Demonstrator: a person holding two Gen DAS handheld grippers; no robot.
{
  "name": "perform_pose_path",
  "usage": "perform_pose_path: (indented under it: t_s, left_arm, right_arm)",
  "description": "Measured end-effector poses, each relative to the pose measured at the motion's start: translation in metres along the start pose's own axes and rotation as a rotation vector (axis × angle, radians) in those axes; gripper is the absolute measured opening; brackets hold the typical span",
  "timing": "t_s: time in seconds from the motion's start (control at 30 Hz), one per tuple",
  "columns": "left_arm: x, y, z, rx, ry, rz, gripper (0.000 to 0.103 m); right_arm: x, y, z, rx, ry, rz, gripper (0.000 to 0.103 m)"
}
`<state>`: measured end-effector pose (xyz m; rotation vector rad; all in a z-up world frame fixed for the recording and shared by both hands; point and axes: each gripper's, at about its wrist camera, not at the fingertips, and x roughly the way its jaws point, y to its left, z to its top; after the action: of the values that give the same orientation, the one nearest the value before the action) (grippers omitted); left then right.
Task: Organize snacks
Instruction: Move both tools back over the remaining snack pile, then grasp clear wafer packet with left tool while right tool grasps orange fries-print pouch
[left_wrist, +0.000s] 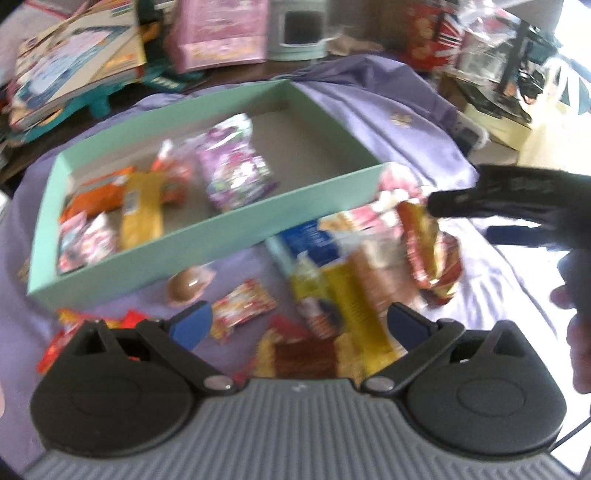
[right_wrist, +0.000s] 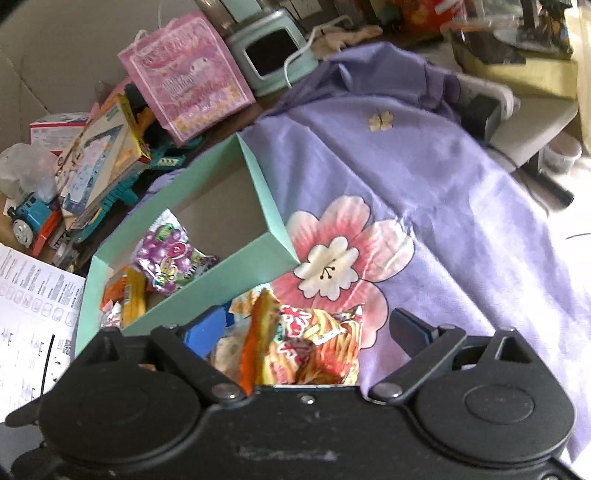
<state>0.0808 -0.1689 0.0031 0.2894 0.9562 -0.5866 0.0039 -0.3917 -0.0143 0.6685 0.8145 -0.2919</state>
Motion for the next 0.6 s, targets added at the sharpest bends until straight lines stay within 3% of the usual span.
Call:
perform_pose_path:
  t_s: [0.1,0.2,0.23,0.5,0.6]
  left_arm:
    - [0.007,-0.017,0.008,0.029,0.010,-0.017,0.103]
    - [0.017,-0.033,0.013,0.065,0.026,-0.021,0.103]
    - [0.020,-0.037,0.015,0.073,0.031,-0.021,0.103]
    - [0.048,-0.056,0.017,0.081,0.078,-0.045,0.102]
    - [0.049,-0.055,0.018,0.080,0.074,-0.088,0.079]
  right_arm:
    - [0.014,-0.005,-0.003,0.018,0.040,0.029,0.098]
    - [0.019,-0.015,-0.010,0.022,0.070,0.056,0.065]
    - [0.018,-0.020,-0.013,0.030,0.069,0.072,0.063]
    - [0.004,-0.035,-0.023,0.059,0.064,0.092,0.062]
    - [0.007,-0.035,-0.022,0.073,0.070,0.093,0.064]
